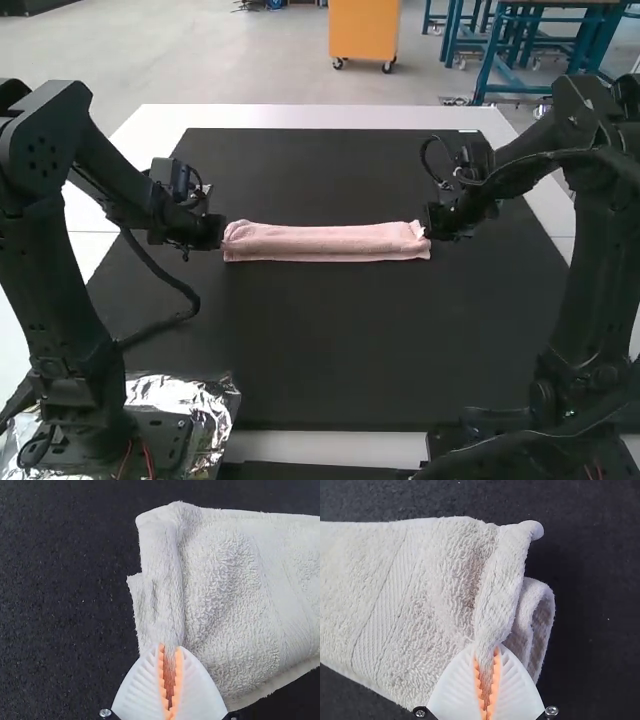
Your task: Fold the towel.
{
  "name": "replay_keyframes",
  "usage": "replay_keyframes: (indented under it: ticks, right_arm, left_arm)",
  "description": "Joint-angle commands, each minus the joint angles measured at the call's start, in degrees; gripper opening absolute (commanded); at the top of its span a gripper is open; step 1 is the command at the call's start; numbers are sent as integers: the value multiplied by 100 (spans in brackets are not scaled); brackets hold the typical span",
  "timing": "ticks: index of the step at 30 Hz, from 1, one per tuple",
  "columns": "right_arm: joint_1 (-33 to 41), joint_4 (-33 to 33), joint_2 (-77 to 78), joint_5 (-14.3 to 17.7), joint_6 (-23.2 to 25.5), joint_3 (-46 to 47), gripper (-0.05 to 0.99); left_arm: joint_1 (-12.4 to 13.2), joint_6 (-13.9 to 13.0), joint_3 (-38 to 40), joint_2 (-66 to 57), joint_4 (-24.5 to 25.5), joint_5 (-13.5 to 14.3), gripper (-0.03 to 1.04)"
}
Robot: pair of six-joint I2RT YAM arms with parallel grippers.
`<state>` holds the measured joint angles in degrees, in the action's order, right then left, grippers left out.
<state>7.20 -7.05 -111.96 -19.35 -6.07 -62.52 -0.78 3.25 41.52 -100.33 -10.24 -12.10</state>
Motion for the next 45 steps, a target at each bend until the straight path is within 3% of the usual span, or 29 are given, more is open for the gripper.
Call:
replay_keyframes:
  ticks: [1, 5, 6, 7, 8, 9, 10, 11, 17, 26, 40, 41, 42, 45]
  right_arm:
    - [-79, 54, 166, -68, -35, 153, -3]
    - [-87, 353, 157, -68, -17, 372, -2]
    - [-87, 415, 148, -51, -9, 390, 6]
    - [-87, 424, 148, -42, -17, 407, 20]
    - [-87, 415, 157, -7, -17, 407, 42]
    - [-87, 397, 166, 46, -17, 407, 70]
    - [-87, 397, 175, 72, -26, 390, 91]
    - [-87, 388, 192, 28, -44, 381, 92]
    - [-79, 301, 500, -60, -17, 223, 92]
    - [36, 292, 430, -7, 62, 21, 92]
    - [247, 529, -238, 169, 18, -50, 89]
    - [247, 520, -265, 169, -9, -50, 84]
    - [238, 503, -291, 134, -26, -41, 70]
    - [194, 512, -317, -112, -44, 21, 4]
  left_arm:
    - [7, 1, -109, 119, -127, -3, 2]
    - [7, 1, -302, 128, -461, 6, 2]
    - [7, 9, -311, 119, -514, 6, 3]
    - [7, 18, -311, 119, -584, 6, 16]
    - [7, 53, -302, 128, -620, 6, 42]
    - [7, 97, -276, 128, -620, 6, 77]
    - [7, 97, -249, 137, -611, 6, 99]
    - [34, 97, -214, 163, -576, 6, 99]
    - [113, 317, -12, 655, -540, -38, 98]
    - [86, 379, 375, 884, -444, -29, 97]
    - [78, 379, 357, 884, -505, -21, 97]
    - [78, 379, 357, 875, -514, -21, 97]
    - [78, 379, 366, 884, -523, -21, 97]
    - [78, 379, 366, 884, -523, -21, 97]
